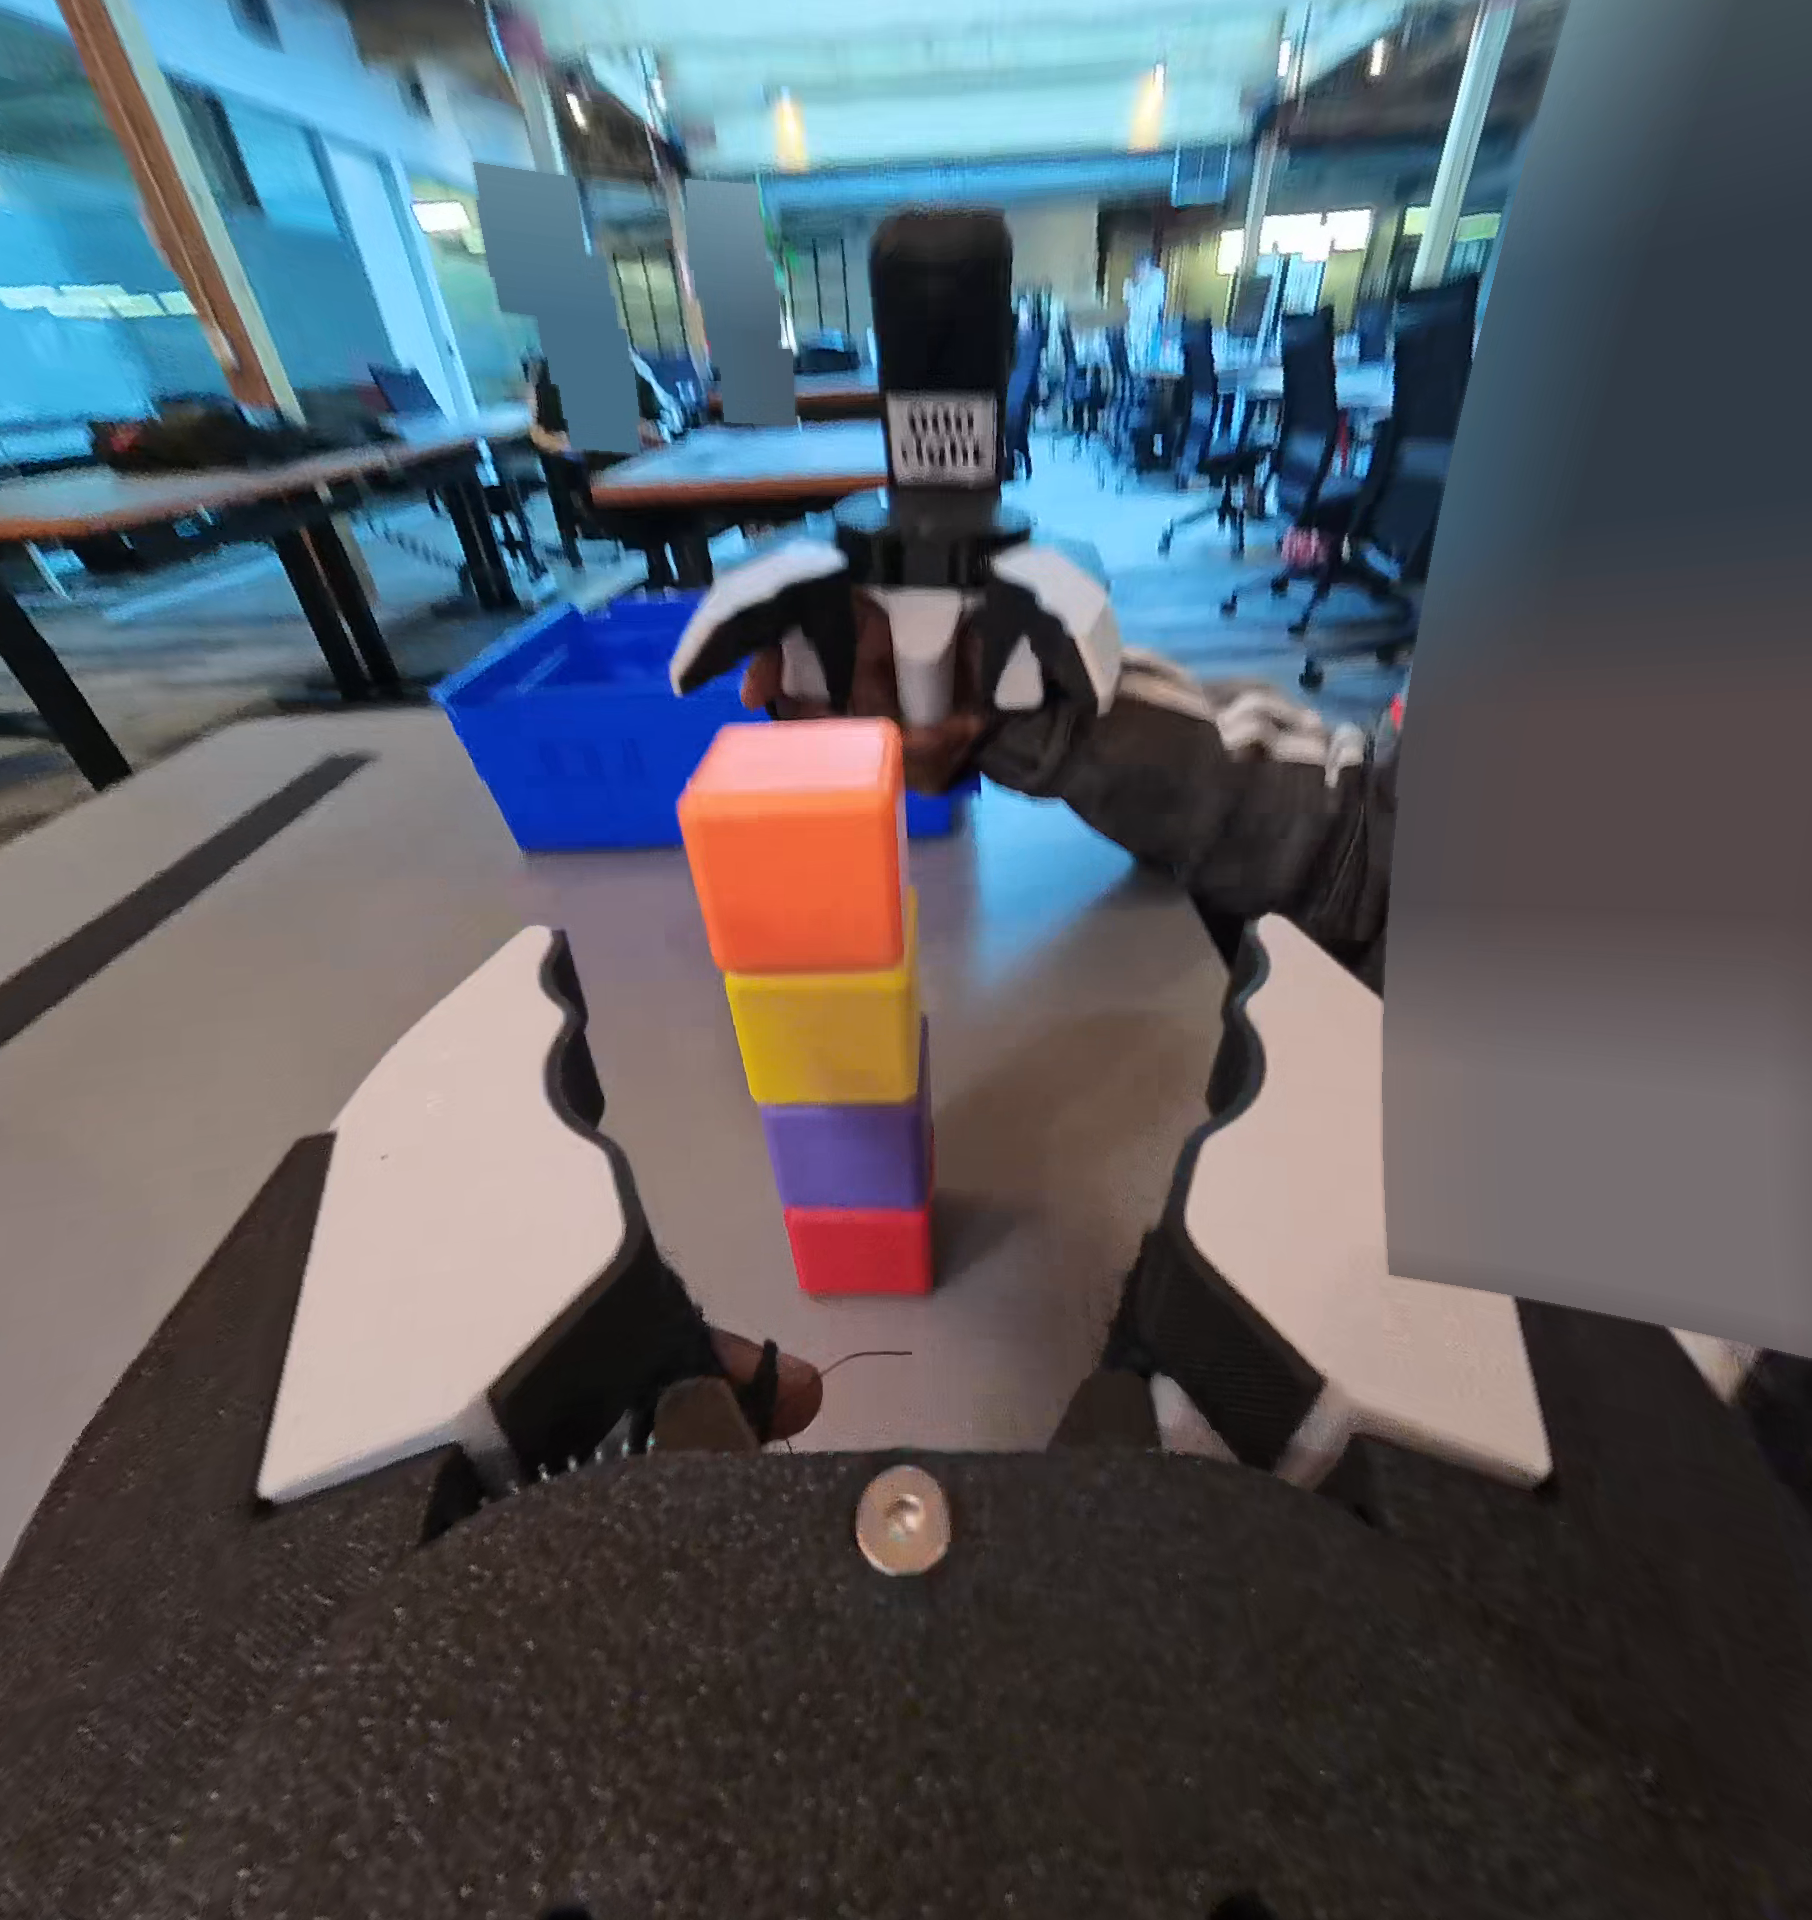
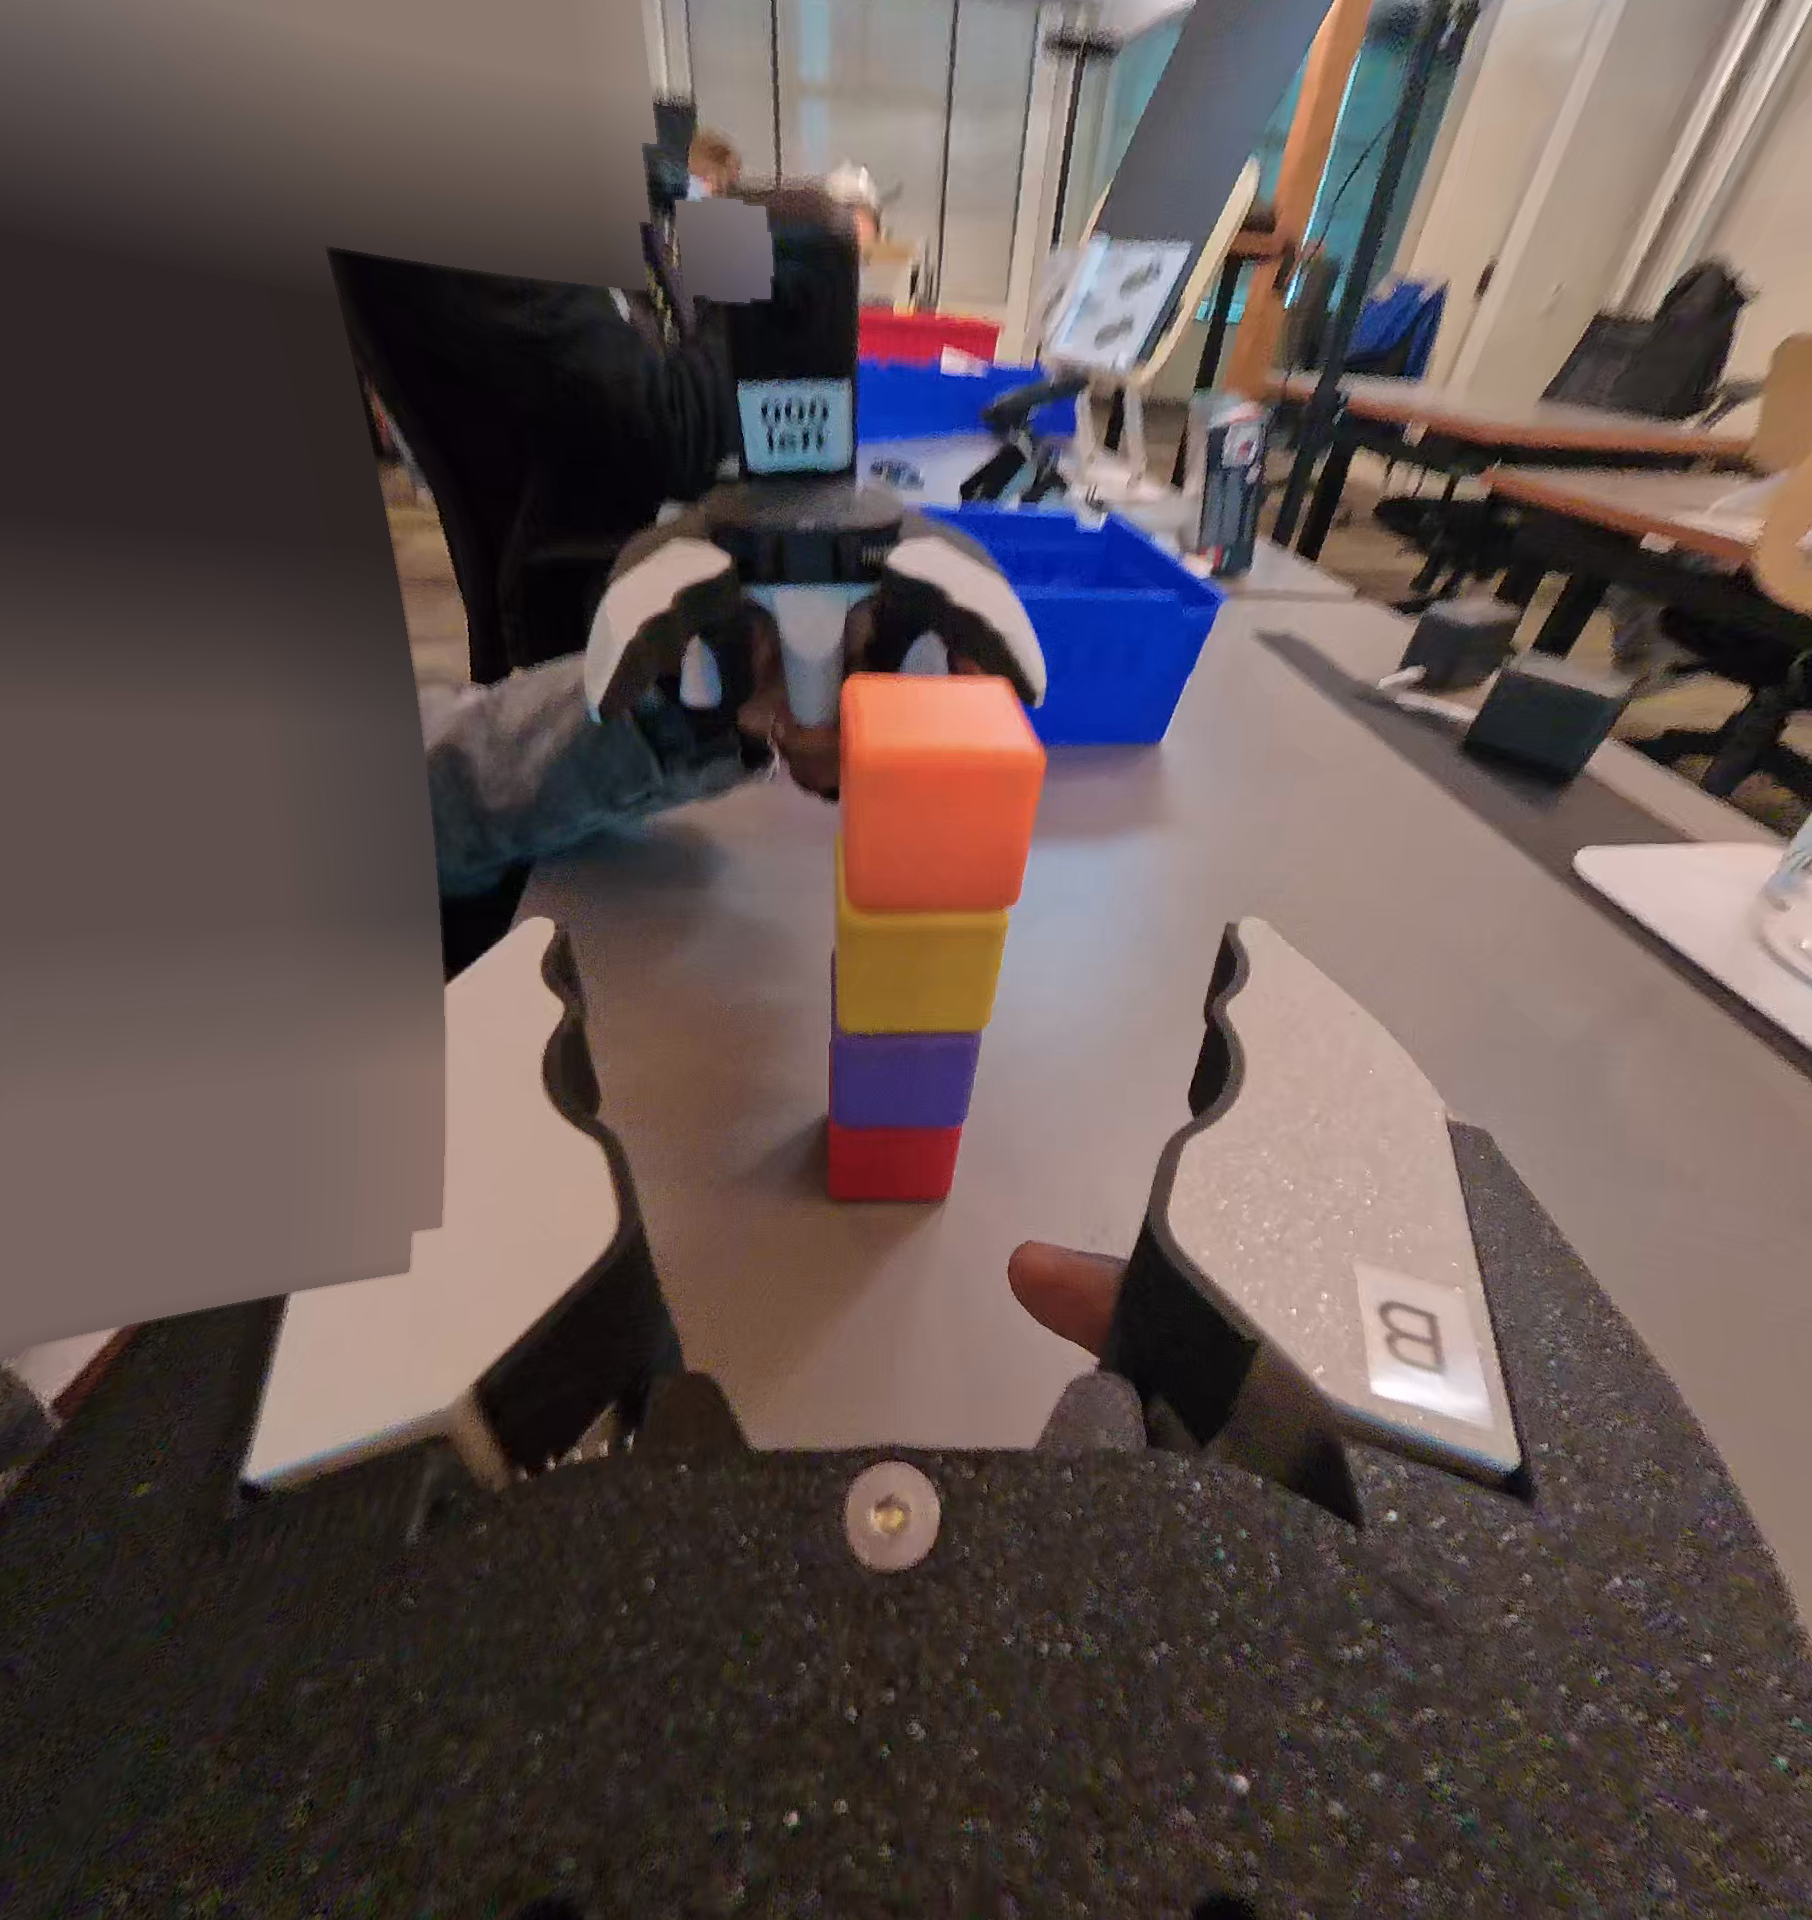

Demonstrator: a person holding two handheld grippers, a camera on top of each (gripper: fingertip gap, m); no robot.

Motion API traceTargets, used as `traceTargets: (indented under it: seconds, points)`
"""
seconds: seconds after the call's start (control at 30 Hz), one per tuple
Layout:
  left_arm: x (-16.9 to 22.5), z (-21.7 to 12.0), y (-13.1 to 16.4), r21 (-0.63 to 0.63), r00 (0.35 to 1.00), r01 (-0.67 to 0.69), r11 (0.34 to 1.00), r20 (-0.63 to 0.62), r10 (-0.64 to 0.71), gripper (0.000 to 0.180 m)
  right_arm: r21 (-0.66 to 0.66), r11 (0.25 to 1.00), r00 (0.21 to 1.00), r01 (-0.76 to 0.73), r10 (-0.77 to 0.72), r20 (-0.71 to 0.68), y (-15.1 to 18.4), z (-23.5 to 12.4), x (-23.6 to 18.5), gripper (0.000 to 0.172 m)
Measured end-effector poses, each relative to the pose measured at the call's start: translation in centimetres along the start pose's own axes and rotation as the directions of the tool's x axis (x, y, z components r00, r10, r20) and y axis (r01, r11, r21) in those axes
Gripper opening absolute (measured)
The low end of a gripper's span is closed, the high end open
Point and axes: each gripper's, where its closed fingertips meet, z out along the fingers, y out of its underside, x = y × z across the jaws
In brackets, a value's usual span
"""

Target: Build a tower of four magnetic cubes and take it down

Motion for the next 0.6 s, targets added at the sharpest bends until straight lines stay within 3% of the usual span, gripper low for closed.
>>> traceTargets:
  seconds: [0.43, 0.6]
  points:
    - [0.3, 0.7, 7.3, -0.404, 0.999, 0.015, 0.915, -0.02, -0.026, 0.119, -0.46, 0.887, 0.997, 0.05, -0.018, 0.074, 7.6, 0.9, -1.8, 0.118]
    - [0.3, 0.5, 9.1, -0.49, 0.999, 0.02, 0.872, -0.018, -0.033, 0.123, -0.519, 0.854, 0.997, 0.038, 0.001, 0.075, 9.0, 0.8, -1.7, 0.12]
